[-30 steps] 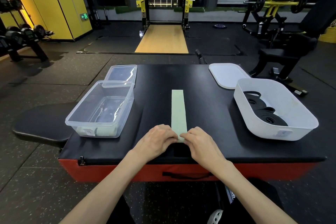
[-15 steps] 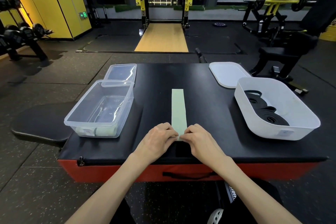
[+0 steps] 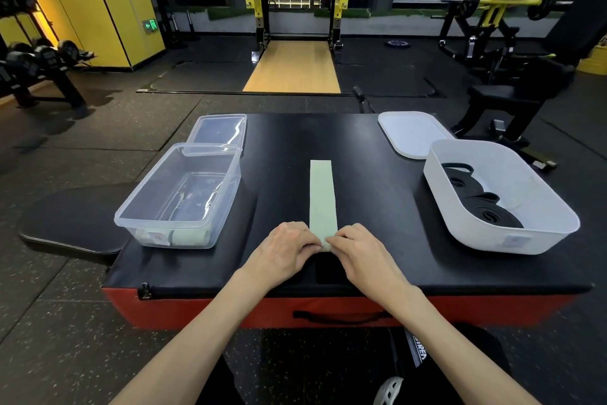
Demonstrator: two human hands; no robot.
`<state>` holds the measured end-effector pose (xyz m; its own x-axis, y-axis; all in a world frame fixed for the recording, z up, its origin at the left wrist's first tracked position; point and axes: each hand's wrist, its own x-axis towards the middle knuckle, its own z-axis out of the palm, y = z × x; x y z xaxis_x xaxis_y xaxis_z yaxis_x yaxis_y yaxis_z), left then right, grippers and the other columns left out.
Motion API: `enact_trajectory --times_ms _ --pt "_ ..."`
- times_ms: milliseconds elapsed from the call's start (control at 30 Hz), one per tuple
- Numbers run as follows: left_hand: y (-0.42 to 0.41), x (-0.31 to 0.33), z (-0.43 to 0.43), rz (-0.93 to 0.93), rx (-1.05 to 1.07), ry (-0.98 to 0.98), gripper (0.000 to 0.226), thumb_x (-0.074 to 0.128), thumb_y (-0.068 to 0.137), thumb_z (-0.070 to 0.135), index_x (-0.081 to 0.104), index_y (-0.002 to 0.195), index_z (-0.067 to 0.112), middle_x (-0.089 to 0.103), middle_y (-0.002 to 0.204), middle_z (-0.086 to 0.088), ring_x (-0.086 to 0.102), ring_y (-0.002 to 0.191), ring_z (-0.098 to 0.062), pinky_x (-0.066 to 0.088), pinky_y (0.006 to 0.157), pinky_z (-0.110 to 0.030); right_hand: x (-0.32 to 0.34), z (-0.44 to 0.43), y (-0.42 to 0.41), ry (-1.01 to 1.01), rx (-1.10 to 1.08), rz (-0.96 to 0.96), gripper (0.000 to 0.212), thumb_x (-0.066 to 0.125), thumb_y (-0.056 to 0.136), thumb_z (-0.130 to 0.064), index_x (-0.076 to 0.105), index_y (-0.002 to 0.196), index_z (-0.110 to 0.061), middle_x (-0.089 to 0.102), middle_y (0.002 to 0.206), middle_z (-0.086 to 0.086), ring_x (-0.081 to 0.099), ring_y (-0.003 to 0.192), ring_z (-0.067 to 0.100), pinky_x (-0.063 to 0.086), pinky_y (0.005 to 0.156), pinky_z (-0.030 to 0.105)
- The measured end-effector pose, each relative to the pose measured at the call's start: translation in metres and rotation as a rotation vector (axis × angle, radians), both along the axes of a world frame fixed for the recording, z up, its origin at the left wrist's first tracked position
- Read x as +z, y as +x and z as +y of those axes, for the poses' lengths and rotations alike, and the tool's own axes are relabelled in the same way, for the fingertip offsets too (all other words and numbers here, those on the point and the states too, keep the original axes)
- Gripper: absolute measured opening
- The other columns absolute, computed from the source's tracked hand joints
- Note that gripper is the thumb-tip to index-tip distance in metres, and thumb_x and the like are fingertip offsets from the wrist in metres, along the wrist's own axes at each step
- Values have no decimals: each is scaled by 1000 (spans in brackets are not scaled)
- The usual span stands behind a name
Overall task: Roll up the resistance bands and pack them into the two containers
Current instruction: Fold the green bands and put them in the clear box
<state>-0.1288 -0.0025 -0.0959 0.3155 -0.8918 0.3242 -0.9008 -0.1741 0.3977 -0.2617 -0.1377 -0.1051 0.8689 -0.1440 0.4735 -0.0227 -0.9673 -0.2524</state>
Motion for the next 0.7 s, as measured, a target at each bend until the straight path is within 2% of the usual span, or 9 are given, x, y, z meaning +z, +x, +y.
enact_trajectory --times_ms 133,300,467,567,700 --pt "0 0 -2 -24 0 32 20 56 95 23 73 98 12 63 90 -4 57 86 -20 45 80 -29 -1 1 0 -32 21 -15 3 71 81 -6 70 82 -8 58 82 1 51 74 22 49 61 30" --pt "0 -3 -3 -59 6 13 20 55 96 24 71 99 13 60 93 -3 54 87 -20 46 80 -33 -2 0 5 7 -14 -17 11 77 74 -2 75 79 -12 60 75 -1 53 68 21 50 54 29" --pt "-5 -4 3 -107 33 -103 8 66 87 18 72 89 13 62 86 0 57 77 -18 50 68 -29 1 -1 6 61 -20 -20 13 80 72 -4 77 81 -13 63 73 -1 57 65 21 51 55 24" --pt "-5 -7 5 -143 12 -124 3 72 82 15 72 85 14 62 84 3 57 73 -16 50 64 -25 1 -2 8 64 -30 -14 12 78 74 -5 77 83 -13 63 74 -1 58 68 22 53 56 29" --pt "-3 -8 1 -149 5 -117 2 72 82 15 73 83 15 63 81 2 58 71 -17 52 63 -28 -2 -3 7 71 -36 -13 10 74 79 -6 76 86 -12 63 79 0 58 73 24 53 57 32"
